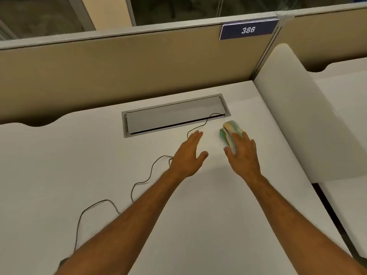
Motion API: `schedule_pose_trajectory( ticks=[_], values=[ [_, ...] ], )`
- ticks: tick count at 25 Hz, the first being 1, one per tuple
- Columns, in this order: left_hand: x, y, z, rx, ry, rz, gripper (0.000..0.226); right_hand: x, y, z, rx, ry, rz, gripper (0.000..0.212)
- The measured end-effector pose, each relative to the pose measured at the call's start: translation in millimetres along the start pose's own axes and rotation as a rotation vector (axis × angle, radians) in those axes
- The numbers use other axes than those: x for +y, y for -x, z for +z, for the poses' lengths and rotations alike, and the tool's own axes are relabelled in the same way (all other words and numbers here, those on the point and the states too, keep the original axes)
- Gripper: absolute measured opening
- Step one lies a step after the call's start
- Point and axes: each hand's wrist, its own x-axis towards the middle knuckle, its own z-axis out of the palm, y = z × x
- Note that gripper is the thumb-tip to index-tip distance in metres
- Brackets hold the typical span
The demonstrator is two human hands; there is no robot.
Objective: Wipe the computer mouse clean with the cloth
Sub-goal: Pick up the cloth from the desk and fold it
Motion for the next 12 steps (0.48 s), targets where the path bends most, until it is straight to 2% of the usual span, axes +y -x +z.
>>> schedule_pose_trajectory(
  ticks=[4,9,12],
  values=[
    [4.2,-54.2,38.9,-0.068,0.087,-0.093,0.067,29.9,-45.2,20.1,-0.071,0.013,0.034,0.062],
    [3.7,-102.8,78.8,-0.133,0.283,-0.166,0.067,51.6,-80.3,52.2,-0.156,0.073,0.068,0.084],
    [2.7,-110.6,95.4,-0.195,0.289,-0.146,0.068,59.5,-82.4,62.9,-0.121,0.046,0.046,0.074]
  ],
)
